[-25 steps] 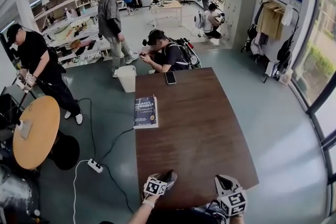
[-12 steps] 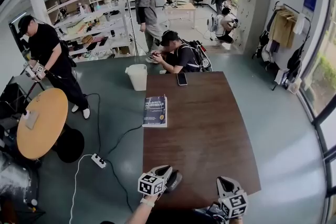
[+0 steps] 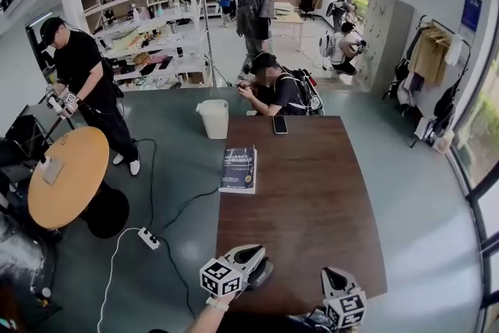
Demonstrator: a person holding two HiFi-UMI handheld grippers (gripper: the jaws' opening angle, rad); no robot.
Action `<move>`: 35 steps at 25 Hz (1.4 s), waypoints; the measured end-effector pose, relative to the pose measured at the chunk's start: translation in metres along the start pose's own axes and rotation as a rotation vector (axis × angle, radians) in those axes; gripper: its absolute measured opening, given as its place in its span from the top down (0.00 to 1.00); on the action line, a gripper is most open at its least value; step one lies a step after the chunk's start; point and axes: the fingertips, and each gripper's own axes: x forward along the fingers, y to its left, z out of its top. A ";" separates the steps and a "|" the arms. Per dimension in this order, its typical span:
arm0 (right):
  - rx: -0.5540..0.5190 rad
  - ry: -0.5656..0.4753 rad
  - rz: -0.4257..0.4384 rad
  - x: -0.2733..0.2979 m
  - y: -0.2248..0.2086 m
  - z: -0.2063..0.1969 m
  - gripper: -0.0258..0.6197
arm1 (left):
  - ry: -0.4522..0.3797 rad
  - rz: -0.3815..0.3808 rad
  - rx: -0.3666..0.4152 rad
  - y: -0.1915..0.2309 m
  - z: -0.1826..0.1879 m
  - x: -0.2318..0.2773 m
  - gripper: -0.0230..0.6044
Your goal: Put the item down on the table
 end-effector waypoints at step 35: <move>-0.014 -0.025 0.024 -0.001 0.000 -0.014 0.98 | -0.014 -0.037 0.005 -0.022 0.001 -0.005 0.95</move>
